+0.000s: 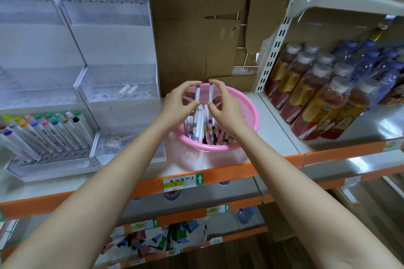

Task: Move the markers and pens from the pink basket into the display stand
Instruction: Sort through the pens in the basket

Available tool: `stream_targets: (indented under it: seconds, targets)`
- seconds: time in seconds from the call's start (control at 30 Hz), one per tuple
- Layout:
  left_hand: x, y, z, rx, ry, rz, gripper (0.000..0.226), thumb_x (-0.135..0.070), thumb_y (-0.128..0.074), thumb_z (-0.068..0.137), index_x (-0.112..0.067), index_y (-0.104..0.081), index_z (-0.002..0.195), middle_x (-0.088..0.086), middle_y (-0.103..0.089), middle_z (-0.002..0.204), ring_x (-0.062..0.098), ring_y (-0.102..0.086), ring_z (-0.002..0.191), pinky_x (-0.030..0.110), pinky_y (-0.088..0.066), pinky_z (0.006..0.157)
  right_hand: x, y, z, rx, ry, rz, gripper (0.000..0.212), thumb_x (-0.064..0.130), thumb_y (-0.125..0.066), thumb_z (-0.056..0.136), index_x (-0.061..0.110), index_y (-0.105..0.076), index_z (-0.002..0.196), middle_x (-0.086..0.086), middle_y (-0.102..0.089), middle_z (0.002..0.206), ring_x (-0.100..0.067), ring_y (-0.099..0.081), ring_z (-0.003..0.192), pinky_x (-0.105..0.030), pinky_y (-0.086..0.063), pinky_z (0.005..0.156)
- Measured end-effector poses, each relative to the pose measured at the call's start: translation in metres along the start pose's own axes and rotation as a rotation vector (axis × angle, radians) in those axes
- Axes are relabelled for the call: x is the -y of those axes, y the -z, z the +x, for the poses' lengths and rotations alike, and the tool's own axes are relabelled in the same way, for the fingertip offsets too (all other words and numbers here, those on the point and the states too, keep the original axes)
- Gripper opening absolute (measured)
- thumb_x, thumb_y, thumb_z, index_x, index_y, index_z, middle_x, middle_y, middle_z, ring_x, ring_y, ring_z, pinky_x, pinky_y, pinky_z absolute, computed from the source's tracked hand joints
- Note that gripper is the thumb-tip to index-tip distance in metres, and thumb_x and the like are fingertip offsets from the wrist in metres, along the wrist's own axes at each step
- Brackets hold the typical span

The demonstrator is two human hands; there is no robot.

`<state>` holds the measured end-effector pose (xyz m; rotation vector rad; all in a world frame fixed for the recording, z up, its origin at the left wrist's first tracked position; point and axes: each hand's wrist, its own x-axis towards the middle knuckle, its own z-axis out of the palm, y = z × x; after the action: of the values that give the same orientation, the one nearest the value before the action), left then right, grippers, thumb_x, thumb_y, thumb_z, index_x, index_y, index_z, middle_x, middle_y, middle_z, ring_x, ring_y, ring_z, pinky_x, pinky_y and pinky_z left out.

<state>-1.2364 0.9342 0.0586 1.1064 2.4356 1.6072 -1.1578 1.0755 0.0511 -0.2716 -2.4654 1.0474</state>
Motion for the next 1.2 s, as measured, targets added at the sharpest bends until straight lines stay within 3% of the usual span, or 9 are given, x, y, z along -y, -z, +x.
stream_targets:
  seconds: [0.1,0.2,0.37,0.53,0.7,0.83,0.93,1.07,1.2]
  targets:
    - [-0.009,0.004,-0.005,-0.031,-0.054,0.003,0.045,-0.005,-0.068,0.080,-0.026,-0.059,0.118,-0.015,-0.061,0.113,0.004,-0.061,0.096,0.029,-0.057,0.079,0.012,0.003,-0.003,-0.038,0.034,0.033,0.056,0.008,-0.056,0.092,0.025,-0.035,0.141,0.003,-0.061,0.077,-0.007,-0.060,0.067,-0.014,-0.046,0.053]
    - [-0.019,0.013,-0.010,-0.089,-0.107,-0.030,0.047,-0.003,-0.067,0.079,-0.024,-0.057,0.120,-0.019,-0.059,0.111,0.004,-0.062,0.092,0.025,-0.055,0.080,0.023,0.004,-0.008,-0.066,0.071,0.042,0.057,0.011,-0.057,0.092,0.026,-0.034,0.141,0.002,-0.061,0.073,-0.010,-0.060,0.064,-0.026,-0.050,0.056]
    - [-0.034,0.036,-0.022,-0.191,-0.111,-0.064,0.045,-0.003,-0.068,0.083,-0.023,-0.056,0.122,-0.010,-0.061,0.085,0.004,-0.063,0.080,0.016,-0.052,0.075,0.048,-0.001,-0.018,-0.159,0.137,0.069,0.057,0.010,-0.055,0.091,0.028,-0.033,0.141,0.005,-0.057,0.072,-0.014,-0.059,0.061,-0.040,-0.053,0.059]
    - [-0.032,0.068,-0.040,-0.237,-0.107,-0.046,0.047,-0.007,-0.069,0.083,-0.027,-0.056,0.124,0.003,-0.066,0.091,0.011,-0.067,0.083,0.027,-0.057,0.077,0.075,-0.019,-0.023,-0.181,0.174,0.070,0.057,0.010,-0.057,0.091,0.027,-0.036,0.140,0.000,-0.060,0.078,-0.010,-0.058,0.062,-0.028,-0.047,0.059]
    - [-0.019,0.110,-0.064,-0.223,-0.096,0.013,0.047,-0.007,-0.070,0.084,-0.029,-0.057,0.123,0.004,-0.067,0.093,0.008,-0.067,0.080,0.030,-0.058,0.076,0.111,-0.051,-0.027,-0.147,0.230,0.092,0.054,0.005,-0.058,0.090,0.019,-0.038,0.139,0.002,-0.057,0.070,-0.003,-0.057,0.058,-0.013,-0.042,0.052]
    - [-0.007,0.153,-0.085,-0.261,-0.082,0.029,0.045,-0.008,-0.068,0.085,-0.034,-0.055,0.119,0.004,-0.067,0.091,0.009,-0.068,0.081,0.026,-0.058,0.074,0.141,-0.087,-0.028,-0.119,0.246,0.106,0.054,0.006,-0.058,0.091,0.015,-0.037,0.139,0.004,-0.057,0.066,0.001,-0.056,0.056,-0.020,-0.042,0.053]
    - [0.004,0.186,-0.100,-0.281,-0.078,0.064,0.045,-0.009,-0.069,0.085,-0.033,-0.055,0.121,0.004,-0.066,0.094,0.009,-0.067,0.082,0.022,-0.057,0.072,0.163,-0.115,-0.030,-0.086,0.257,0.107,0.053,0.005,-0.059,0.091,0.016,-0.037,0.139,0.007,-0.054,0.066,0.001,-0.056,0.057,-0.016,-0.042,0.054]
    - [0.022,0.223,-0.116,-0.312,-0.049,0.078,0.044,-0.011,-0.069,0.085,-0.031,-0.055,0.122,-0.004,-0.062,0.093,0.009,-0.067,0.082,0.031,-0.059,0.072,0.193,-0.148,-0.035,-0.031,0.273,0.131,0.053,0.006,-0.058,0.092,0.018,-0.038,0.138,-0.005,-0.058,0.069,-0.018,-0.060,0.061,-0.037,-0.050,0.060]
    - [0.038,0.251,-0.130,-0.338,-0.035,0.027,0.044,-0.005,-0.069,0.084,-0.033,-0.056,0.116,-0.011,-0.060,0.090,0.013,-0.067,0.080,0.037,-0.059,0.073,0.216,-0.176,-0.036,-0.009,0.300,0.139,0.054,0.002,-0.061,0.089,0.017,-0.040,0.136,0.006,-0.051,0.067,-0.018,-0.057,0.061,-0.033,-0.048,0.060]
